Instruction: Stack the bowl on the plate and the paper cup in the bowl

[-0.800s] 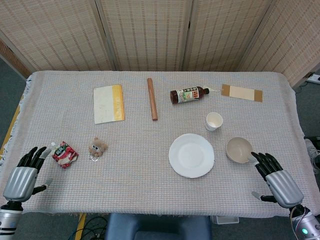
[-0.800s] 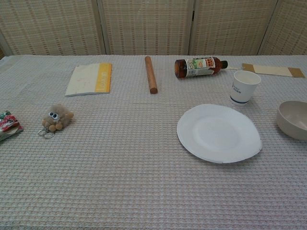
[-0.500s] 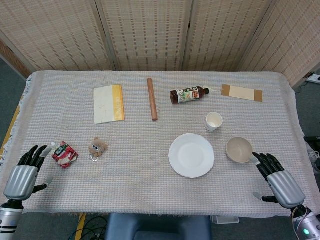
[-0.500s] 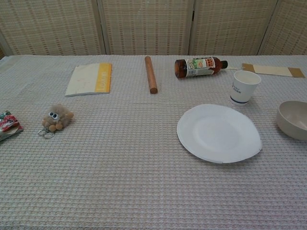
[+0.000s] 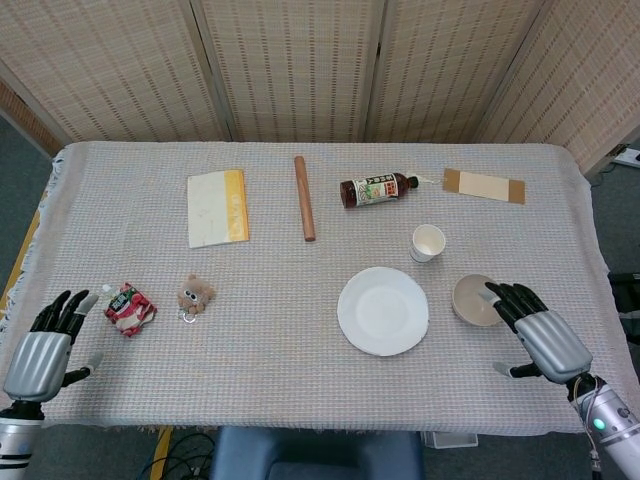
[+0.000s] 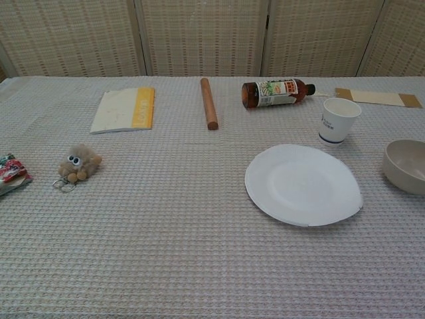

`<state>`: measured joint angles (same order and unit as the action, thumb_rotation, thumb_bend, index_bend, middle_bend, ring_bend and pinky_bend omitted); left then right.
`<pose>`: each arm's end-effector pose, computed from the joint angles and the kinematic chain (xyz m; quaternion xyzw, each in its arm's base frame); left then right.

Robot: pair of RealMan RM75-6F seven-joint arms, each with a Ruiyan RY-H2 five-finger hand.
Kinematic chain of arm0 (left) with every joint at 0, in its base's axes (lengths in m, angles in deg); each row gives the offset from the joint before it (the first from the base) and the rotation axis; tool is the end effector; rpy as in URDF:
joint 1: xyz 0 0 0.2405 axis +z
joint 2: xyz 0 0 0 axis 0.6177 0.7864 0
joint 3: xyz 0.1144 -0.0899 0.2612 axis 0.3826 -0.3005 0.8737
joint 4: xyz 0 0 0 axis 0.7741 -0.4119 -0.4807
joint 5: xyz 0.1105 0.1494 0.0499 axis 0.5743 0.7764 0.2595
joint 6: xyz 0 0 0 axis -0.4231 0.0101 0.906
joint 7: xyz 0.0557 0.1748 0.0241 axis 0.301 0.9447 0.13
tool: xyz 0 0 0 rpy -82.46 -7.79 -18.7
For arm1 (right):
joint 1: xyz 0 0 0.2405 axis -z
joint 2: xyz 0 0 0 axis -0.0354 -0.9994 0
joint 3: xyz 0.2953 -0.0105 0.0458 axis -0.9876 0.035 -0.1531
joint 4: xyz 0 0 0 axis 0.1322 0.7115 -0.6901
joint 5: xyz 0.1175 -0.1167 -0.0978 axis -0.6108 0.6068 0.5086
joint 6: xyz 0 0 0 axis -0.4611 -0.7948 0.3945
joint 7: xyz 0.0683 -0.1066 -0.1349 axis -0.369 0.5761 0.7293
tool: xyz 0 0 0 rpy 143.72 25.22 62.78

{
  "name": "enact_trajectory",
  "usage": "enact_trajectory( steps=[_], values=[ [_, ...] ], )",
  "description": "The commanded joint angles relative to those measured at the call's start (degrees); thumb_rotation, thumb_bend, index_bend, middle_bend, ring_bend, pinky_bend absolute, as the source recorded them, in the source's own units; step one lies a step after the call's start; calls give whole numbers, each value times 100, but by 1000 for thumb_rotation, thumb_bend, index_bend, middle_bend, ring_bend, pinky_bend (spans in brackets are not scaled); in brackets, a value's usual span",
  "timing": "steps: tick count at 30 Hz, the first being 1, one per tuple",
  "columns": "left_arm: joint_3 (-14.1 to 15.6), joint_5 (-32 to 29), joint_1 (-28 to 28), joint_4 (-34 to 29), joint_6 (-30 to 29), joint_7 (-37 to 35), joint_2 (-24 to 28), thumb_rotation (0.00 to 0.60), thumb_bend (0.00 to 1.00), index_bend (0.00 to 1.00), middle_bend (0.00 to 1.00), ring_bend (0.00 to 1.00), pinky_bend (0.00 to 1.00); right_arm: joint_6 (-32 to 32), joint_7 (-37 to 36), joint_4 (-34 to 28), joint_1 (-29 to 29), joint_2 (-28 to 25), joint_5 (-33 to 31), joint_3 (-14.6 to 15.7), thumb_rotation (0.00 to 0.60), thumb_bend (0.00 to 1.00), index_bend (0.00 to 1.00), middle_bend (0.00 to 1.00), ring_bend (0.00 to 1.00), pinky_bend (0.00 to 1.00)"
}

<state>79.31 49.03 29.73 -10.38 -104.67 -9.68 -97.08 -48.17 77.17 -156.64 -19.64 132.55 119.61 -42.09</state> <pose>-0.3312 0.2418 0.1683 -0.6457 -0.3264 -0.3740 0.5802 -0.2907 -0.2602 0.1855 0.7222 -0.4201 0.3369 0.4341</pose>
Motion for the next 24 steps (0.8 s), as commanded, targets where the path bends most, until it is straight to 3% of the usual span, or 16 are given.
enact_trajectory(
  steps=[1,10,24],
  values=[
    [-2,3,15,-13,-24,16,5,600,281,124,106,41,199,1030,138,-272,-605,-257,-709,-254,600,20,0,0,0,0],
    [-6,-45,49,-34,-44,22,34,600,281,124,106,41,199,1875,28,129,-983,-14,-1323,-363,600,9,0,0,0,0],
    [3,-22,58,-37,-58,-10,48,600,281,124,106,41,199,2466,-105,830,-1258,420,-1718,-408,600,0,0,0,0,0]
  ],
)
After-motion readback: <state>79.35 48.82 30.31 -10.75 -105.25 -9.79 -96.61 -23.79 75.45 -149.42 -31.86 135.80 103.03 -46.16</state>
